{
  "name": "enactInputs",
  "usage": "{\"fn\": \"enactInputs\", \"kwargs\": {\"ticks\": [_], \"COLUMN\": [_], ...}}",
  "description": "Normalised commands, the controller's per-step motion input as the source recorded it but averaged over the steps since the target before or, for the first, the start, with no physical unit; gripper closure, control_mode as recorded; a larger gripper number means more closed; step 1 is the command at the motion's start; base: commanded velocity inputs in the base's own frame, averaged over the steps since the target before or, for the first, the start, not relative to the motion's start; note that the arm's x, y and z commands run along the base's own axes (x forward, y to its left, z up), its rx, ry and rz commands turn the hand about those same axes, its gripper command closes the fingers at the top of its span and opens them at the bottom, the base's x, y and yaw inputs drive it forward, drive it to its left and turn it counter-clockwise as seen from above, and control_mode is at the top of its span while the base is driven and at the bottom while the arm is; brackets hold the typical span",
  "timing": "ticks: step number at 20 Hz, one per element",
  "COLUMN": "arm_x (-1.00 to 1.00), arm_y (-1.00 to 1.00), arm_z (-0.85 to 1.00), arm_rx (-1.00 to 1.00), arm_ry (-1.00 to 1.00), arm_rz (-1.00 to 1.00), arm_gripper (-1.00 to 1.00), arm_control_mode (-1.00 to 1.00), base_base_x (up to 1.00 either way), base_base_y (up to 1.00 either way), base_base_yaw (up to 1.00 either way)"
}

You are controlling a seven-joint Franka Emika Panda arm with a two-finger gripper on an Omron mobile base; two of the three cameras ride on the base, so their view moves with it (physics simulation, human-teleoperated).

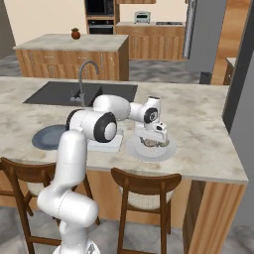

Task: Place two dumplings into each of the tupperware containers and then place the containers in the fridge.

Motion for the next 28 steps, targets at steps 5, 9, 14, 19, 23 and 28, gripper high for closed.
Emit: {"fn": "enactInputs", "kwargs": {"ticks": [5,9,14,19,23,28], "arm_x": [-0.33,-0.33,-0.02,0.12,0.24,0.01], "arm_y": [0.84,1.0,0.97,0.53,0.17,0.3], "arm_z": [0.55,0.11,0.07,-0.19,-0.22,-0.03], "arm_rx": [0.0,0.03,0.13,0.04,0.0,0.0], "arm_ry": [0.03,0.0,-0.09,-0.01,0.0,0.02], "arm_rz": [0.08,0.13,0.19,0.14,0.04,0.0], "arm_gripper": [1.0,1.0,1.0,1.0,1.0,1.0], "arm_control_mode": [-1.0,-1.0,-1.0,-1.0,-1.0,-1.0], "base_base_x": [0.0,0.0,0.0,0.0,0.0,0.0], "base_base_y": [0.0,0.0,0.0,0.0,0.0,0.0], "base_base_yaw": [0.0,0.0,0.0,0.0,0.0,0.0]}}
